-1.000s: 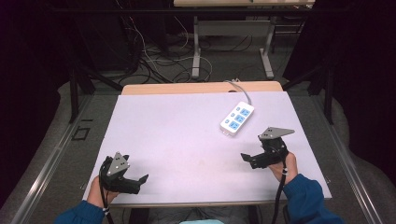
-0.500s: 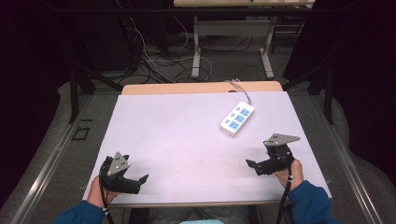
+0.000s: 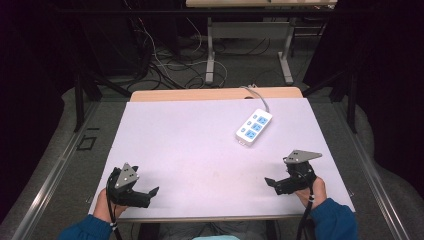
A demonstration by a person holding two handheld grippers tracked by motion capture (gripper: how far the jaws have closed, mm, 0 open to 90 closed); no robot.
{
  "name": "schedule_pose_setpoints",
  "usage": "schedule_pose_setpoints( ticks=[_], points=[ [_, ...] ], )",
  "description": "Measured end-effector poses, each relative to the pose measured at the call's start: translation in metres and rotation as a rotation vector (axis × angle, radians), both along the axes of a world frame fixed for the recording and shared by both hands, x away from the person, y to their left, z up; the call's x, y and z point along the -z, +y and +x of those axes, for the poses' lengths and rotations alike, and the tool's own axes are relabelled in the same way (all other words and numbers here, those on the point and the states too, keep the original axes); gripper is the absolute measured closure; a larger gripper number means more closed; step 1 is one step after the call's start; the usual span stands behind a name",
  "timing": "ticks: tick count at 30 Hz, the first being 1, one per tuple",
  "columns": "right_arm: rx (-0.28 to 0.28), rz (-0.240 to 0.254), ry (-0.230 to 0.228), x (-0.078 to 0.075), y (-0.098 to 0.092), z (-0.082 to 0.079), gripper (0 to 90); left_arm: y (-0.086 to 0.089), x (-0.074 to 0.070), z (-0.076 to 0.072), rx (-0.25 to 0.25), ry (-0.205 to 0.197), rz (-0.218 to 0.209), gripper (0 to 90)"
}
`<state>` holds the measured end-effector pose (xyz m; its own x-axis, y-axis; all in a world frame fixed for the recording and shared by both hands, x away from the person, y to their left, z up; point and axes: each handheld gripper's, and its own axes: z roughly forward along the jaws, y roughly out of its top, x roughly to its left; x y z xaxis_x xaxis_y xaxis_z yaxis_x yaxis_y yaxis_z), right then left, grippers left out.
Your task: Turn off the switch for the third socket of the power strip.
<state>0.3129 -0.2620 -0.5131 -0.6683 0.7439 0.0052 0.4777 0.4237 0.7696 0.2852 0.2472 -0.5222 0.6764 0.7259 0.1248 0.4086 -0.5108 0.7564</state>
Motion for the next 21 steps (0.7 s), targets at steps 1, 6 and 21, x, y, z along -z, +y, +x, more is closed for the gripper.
schedule_pose_setpoints(
  ticks=[1,6,21],
  points=[
    [-0.006,0.005,-0.007,0.0,0.0,0.0,0.1,0.0,0.0,0.0,0.0,0.0,0.0,0.3],
    [-0.003,0.0,-0.003,0.002,0.0,-0.003,0.1,0.0,0.0,0.0,0.0,0.001,0.0,0.3],
    [-0.007,-0.014,0.007,0.007,0.0,-0.011,0.1,0.0,0.0,0.0,0.0,0.003,-0.001,0.3]
  ],
)
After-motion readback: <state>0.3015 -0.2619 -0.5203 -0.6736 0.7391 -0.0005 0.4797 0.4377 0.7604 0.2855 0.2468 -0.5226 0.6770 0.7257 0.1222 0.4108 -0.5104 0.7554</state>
